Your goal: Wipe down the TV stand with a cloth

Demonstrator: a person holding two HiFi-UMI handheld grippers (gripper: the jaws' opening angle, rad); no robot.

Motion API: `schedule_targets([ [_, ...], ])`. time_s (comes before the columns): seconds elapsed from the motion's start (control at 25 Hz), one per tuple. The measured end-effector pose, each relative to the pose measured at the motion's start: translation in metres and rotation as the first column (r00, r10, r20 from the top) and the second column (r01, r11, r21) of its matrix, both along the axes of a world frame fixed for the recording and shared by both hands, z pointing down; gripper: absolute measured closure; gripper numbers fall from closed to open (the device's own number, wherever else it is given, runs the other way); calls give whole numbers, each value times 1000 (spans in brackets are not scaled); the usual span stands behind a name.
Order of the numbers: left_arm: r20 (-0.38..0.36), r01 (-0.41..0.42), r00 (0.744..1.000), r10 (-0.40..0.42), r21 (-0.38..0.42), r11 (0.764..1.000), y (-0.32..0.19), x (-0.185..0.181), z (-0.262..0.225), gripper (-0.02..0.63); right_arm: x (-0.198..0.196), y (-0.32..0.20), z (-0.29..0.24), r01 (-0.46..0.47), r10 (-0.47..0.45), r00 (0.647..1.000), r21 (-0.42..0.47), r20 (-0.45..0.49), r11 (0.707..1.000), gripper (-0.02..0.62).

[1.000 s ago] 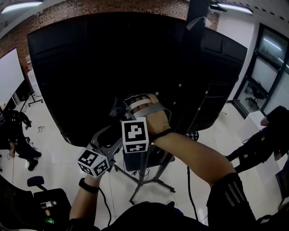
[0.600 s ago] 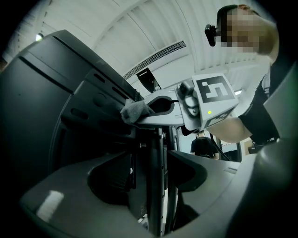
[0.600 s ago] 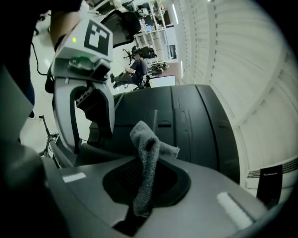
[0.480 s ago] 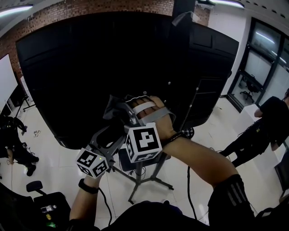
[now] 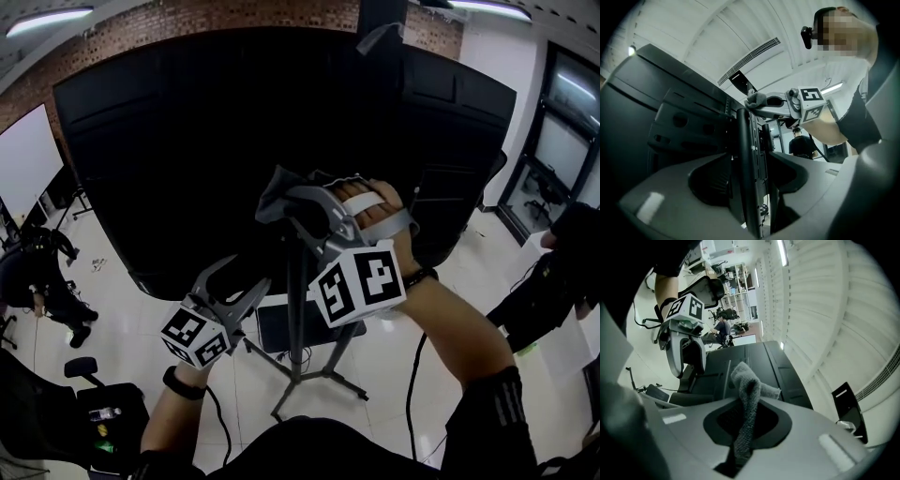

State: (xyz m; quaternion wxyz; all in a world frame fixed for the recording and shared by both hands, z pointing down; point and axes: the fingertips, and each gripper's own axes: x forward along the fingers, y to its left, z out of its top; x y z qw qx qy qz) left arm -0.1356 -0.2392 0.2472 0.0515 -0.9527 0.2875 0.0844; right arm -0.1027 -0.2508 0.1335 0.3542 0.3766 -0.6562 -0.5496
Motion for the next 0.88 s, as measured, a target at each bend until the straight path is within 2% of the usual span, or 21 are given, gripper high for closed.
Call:
schedule_targets([
  [0.12,15,38,999,-38,-6,999,4,6,-6,336,9,-7,-10,36,-34,999,-40,41,999,572],
  [0.28,10,67,998,-67,-20,998,10,18,0,336,17,-21,-1,69,-64,997,-104,45,992,568],
  [0.52,18,136,991,-135,-42,990,18,26,14,336,17,-19,11,125,-126,992,-30,-4,992,569],
  [0.68,16,186,982,-186,-81,979,24,30,28,336,17,-11,17,173,-173,985,-12,9,985,568],
  [0.88,16,234,972,-234,-119,965,30,36,41,336,17,-15,48,235,-234,972,-55,16,970,571],
])
